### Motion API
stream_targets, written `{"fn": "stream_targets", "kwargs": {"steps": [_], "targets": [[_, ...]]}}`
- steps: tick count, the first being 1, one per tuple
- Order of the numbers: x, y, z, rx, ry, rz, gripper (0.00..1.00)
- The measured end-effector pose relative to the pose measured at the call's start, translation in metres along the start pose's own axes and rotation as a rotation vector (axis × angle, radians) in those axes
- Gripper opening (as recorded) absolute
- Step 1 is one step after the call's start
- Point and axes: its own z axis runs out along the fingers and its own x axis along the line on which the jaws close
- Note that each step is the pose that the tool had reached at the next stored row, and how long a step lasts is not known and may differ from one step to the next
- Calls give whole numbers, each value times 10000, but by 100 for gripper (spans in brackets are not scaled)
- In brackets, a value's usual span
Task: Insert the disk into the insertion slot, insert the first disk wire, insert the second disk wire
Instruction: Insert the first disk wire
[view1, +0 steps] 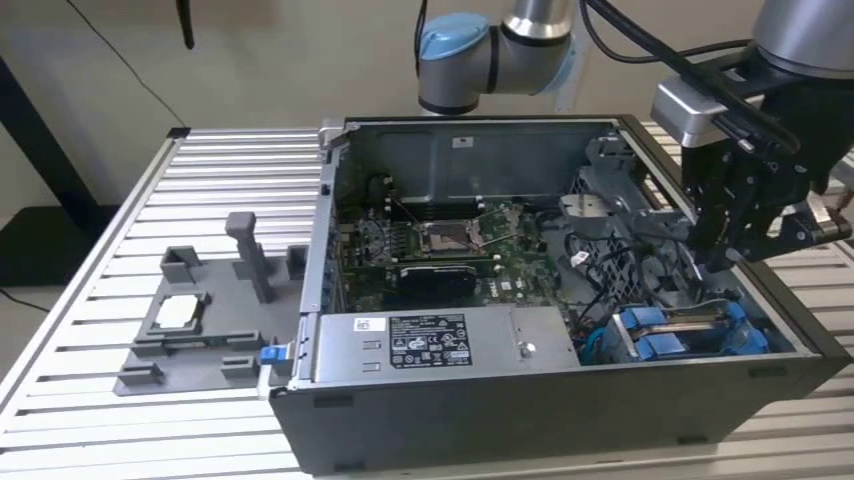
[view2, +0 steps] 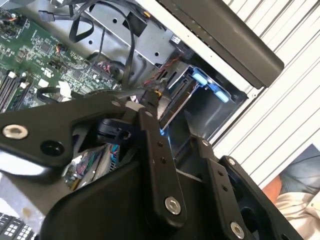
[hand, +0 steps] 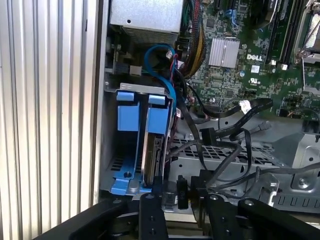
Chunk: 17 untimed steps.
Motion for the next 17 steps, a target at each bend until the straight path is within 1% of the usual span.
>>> {"fn": "stream_targets", "kwargs": {"steps": [2, 3, 4, 5, 13, 14, 15, 17], "targets": [[-4, 1, 7, 0, 2, 6, 26], [-4, 1, 8, 0, 4, 9, 26], [-4, 1, 8, 0, 6, 10, 20], [-4, 1, 9, 0, 7, 10, 19], [-4, 1, 13, -4, 4, 11, 19], [-2, -4, 15, -56, -3, 13, 19], [1, -13, 17, -154, -13, 18, 19], [13, -46, 24, -436, -38, 34, 19]]}}
